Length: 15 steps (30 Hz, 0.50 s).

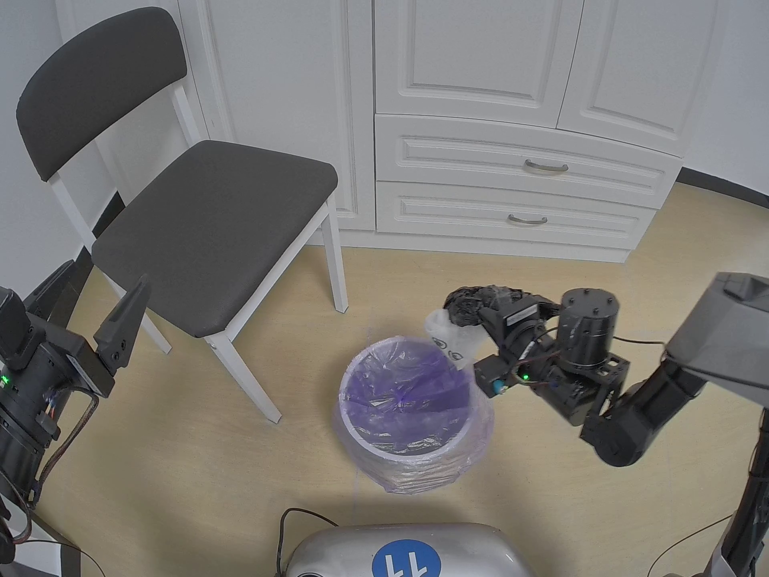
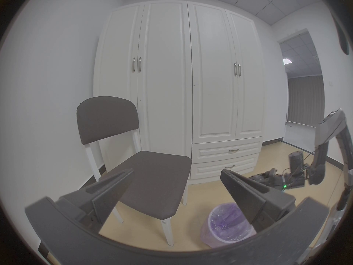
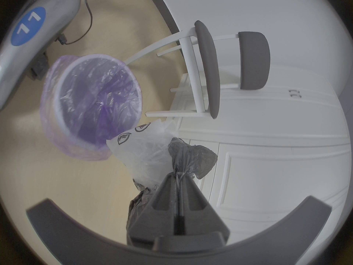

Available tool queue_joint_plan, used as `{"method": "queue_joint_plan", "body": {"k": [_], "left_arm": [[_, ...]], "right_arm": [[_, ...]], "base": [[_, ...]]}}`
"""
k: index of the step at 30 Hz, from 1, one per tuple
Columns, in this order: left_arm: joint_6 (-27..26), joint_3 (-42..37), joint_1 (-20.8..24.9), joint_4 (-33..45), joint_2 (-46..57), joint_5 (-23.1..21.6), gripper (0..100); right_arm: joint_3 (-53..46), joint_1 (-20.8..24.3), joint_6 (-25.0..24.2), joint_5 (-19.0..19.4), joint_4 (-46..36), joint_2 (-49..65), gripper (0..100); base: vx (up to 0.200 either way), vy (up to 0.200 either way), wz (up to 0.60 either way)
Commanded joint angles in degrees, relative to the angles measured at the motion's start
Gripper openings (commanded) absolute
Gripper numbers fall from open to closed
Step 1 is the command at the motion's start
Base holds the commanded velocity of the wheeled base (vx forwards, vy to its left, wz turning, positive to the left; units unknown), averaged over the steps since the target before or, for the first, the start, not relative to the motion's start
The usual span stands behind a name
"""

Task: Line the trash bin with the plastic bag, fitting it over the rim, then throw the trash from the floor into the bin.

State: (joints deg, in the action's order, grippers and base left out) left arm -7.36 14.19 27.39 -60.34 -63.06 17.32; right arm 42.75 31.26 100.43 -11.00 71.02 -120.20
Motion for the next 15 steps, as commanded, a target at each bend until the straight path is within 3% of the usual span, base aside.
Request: {"method": "queue_joint_plan", "body": {"k": [1,7,15], "left_arm": [[0.24,-0.3,-2.08,0.14,-0.22,-2.73,100],[0.86,-0.22,-3.05,0.14,-0.31,-2.82,100],[0.86,-0.22,-3.13,0.05,-0.22,-2.82,100]], "right_arm": [[6.82,3.9,0.74,-1.66,1.93,-11.37,0],[8.66,6.36,-4.63,-2.19,2.37,-13.48,0],[2.69,6.45,-5.5,-2.01,2.81,-13.66,0]], "base": [[0.0,0.0,0.0],[0.0,0.0,0.0],[0.0,0.0,0.0]]}}
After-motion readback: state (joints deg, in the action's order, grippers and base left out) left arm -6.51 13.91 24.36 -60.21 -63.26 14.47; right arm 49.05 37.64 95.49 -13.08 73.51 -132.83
